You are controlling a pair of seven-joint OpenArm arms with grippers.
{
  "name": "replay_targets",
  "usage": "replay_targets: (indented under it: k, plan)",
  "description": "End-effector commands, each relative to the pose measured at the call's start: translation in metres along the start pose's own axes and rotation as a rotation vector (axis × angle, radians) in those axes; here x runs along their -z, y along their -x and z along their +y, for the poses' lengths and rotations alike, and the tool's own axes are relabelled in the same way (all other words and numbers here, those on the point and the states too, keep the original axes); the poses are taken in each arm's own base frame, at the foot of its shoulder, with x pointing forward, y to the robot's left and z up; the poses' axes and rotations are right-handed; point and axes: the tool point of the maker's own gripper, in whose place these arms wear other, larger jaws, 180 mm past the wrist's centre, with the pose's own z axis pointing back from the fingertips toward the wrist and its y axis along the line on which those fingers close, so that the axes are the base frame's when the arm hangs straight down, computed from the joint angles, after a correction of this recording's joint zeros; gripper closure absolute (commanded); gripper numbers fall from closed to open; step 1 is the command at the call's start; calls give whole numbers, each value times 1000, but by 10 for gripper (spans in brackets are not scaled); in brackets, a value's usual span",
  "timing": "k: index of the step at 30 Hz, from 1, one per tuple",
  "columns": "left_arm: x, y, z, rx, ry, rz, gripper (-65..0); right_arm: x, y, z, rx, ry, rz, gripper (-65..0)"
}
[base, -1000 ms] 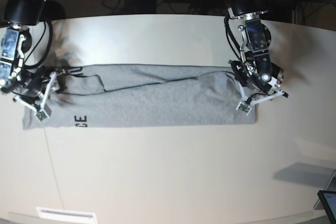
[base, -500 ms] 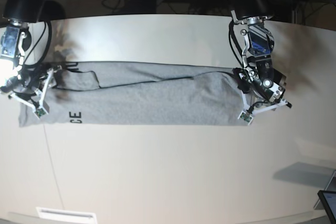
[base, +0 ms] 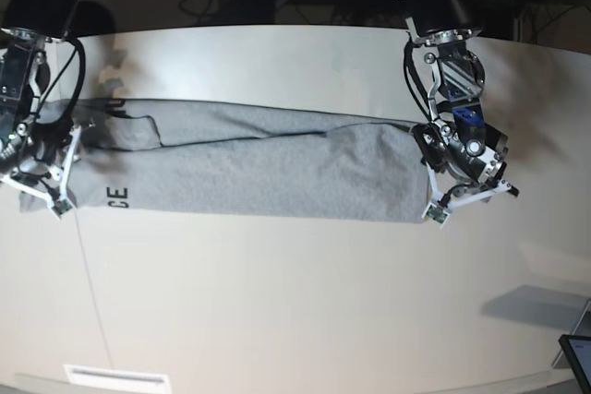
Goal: Fold the T-shirt properly
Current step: 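Release the left gripper and regrasp the hem end of the strip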
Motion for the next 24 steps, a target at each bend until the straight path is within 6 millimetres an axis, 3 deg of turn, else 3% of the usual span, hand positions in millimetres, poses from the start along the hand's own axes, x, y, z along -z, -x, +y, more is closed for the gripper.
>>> replay_targets:
  k: [1, 7, 11, 17, 20, 24]
  plan:
    - [-8, 0, 19, -32, -47, -17, -302, -9, -10, -14, -2, 38, -34, -326]
    - [-11, 53, 57, -255, -96, 62, -324, -36, -30, -19, -42, 110, -126, -325]
    - [-12, 43, 63, -361, 24, -110, -405, -54, -44, -22, -67, 154, -184, -325]
    - [17, 43, 30, -541, 380, -248, -598, -52, -41, -20, -65, 148, -177, -325]
    - [34, 52, 13, -649, 520, -244, -603, -50, -35, -17, -65, 140, -161, -325]
    - [36, 39, 7, -716, 625, -299, -603, -49, -33, -15, -66, 136, -158, -325]
